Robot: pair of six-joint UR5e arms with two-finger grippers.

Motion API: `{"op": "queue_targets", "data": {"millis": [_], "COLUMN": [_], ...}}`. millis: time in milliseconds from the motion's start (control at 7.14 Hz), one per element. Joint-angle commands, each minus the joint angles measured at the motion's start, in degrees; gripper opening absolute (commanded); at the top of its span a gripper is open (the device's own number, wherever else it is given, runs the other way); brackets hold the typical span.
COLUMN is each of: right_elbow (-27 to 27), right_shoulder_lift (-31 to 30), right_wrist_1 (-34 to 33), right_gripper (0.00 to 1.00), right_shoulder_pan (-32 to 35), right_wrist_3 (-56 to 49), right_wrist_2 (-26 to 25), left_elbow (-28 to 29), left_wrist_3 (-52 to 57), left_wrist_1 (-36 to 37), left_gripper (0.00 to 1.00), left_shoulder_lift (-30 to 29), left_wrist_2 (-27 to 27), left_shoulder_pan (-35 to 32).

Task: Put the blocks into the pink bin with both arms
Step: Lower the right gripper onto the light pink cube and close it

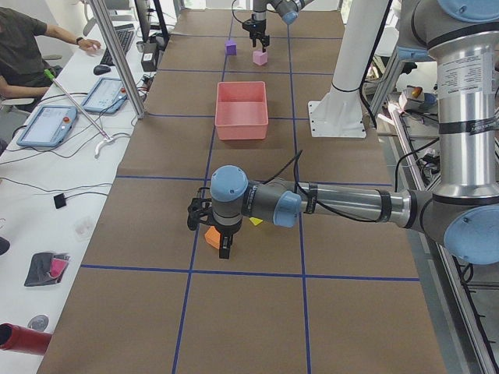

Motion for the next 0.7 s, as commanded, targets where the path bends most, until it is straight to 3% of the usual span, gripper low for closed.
{"op": "queue_targets", "data": {"millis": [0, 560], "right_elbow": [-1.8, -3.0], "right_shoulder_lift": [0.6, 1.2], "right_wrist_1": [0.0, -0.1], "right_gripper": [0.91, 0.91], "right_shoulder_pan": [-0.3, -1.4], "right_wrist_3": [-1.9, -1.2], "right_wrist_2": [-0.3, 0.1], "left_elbow": [0.2, 0.2], "left_wrist_3": [0.2, 0.0], "left_wrist_1": [0.0, -0.1], "left_gripper": [1.0, 1.0], "left_shoulder_lift": [0.0, 0.0], "left_wrist_2": [0.0, 0.3], "left_shoulder_pan": [0.1, 3.2]}}
